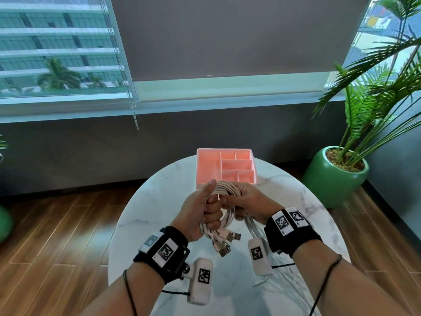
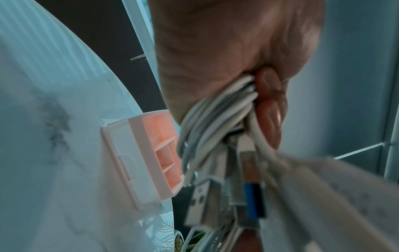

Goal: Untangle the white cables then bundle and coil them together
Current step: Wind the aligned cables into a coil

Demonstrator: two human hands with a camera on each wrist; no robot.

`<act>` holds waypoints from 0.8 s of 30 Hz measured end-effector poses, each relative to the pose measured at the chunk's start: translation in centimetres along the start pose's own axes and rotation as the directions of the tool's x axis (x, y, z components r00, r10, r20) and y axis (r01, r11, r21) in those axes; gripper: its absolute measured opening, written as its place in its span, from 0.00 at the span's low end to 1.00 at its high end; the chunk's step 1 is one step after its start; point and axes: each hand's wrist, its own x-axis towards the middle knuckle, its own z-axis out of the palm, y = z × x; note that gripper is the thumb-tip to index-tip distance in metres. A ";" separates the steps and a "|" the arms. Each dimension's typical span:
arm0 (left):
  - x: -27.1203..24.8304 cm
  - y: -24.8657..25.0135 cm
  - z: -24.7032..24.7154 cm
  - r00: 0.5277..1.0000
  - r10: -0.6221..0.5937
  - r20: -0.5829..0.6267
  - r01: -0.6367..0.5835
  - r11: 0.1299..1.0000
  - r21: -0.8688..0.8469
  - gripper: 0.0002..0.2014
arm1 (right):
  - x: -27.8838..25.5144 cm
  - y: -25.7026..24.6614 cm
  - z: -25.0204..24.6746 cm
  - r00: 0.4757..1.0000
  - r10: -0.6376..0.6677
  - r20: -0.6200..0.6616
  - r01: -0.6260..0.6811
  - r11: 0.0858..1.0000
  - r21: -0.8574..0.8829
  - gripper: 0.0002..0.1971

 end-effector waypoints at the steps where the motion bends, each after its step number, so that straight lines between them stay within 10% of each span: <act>1: 0.0 0.1 0.0 1.000 0.012 0.003 -0.012 1.000 0.002 0.24 | 0.1 -0.1 0.2 1.000 -0.006 -0.005 0.006 1.000 -0.010 0.15; 8: -0.2 1.0 -0.4 0.991 0.121 -0.056 -0.110 0.980 0.163 0.24 | 1.1 -0.2 0.8 0.994 -0.078 -0.082 0.070 0.993 -0.094 0.16; 24: -0.4 2.0 -0.5 0.975 0.153 -0.160 -0.182 0.965 -0.190 0.23 | 0.6 6.3 3.9 0.945 -0.005 -0.328 -0.054 0.984 -0.168 0.23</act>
